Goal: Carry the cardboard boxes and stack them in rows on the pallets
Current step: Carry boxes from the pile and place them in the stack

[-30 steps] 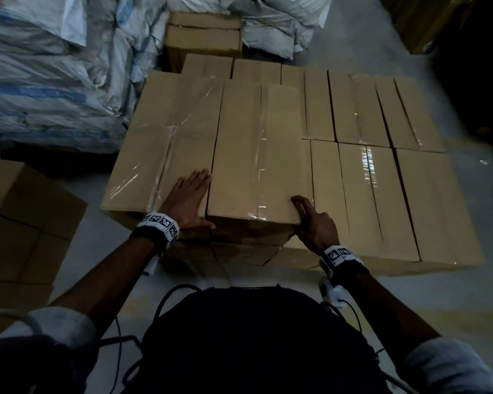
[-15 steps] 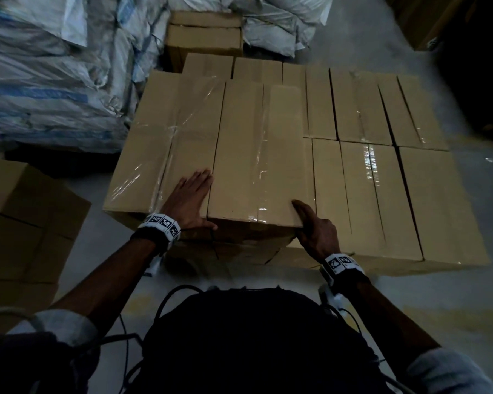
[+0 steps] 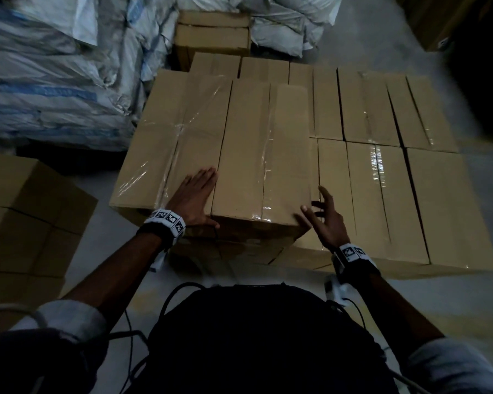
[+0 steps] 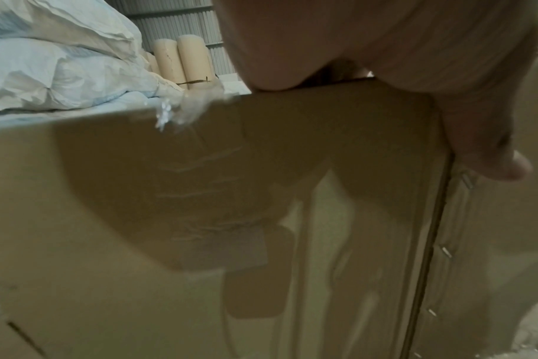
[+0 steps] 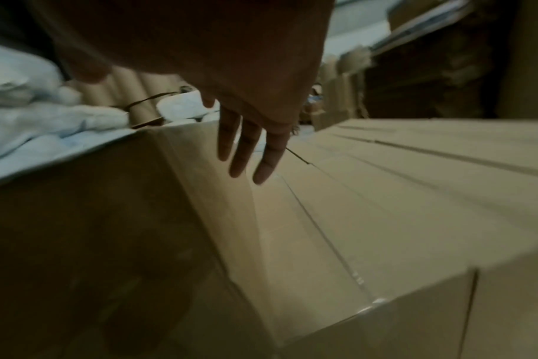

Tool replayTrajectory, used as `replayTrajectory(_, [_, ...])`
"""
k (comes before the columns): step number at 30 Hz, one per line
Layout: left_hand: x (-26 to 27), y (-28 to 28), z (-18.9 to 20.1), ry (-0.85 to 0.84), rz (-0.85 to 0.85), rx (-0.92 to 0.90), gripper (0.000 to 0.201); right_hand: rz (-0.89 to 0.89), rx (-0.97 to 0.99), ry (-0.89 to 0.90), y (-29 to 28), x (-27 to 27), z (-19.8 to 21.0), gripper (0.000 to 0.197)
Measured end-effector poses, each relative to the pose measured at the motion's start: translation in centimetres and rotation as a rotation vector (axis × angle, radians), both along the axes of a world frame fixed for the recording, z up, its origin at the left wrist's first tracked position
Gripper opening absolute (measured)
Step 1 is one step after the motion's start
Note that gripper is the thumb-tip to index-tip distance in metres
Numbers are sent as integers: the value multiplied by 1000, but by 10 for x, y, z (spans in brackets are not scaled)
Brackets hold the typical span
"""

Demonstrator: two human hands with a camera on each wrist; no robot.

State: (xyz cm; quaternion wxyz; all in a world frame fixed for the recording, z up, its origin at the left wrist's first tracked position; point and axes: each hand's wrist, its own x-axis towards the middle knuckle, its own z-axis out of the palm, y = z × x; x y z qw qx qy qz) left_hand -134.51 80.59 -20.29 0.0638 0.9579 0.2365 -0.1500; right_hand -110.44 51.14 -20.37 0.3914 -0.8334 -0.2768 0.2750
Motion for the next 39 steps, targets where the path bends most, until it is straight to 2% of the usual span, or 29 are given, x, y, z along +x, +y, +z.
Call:
replayTrajectory(3, [1,-1,2,3,5,-7,149,-43,-70,214,23,-2,-1,101])
replayTrajectory(5, [1,-1,2,6,12,-13,149,-73,-114,282,35,-6,-2,109])
replayTrajectory(11, [-2,-1,4,-23,12,-40,148,-68,-163,238,39,-3,-3,112])
replayTrajectory(21, [-15,10,5,-59,21,-44,147,-31,-87,242,46,-13,2,109])
replayTrajectory(39, [-8,2,-2,-18,6,21,150,-20,-117,258,38,-3,-1,108])
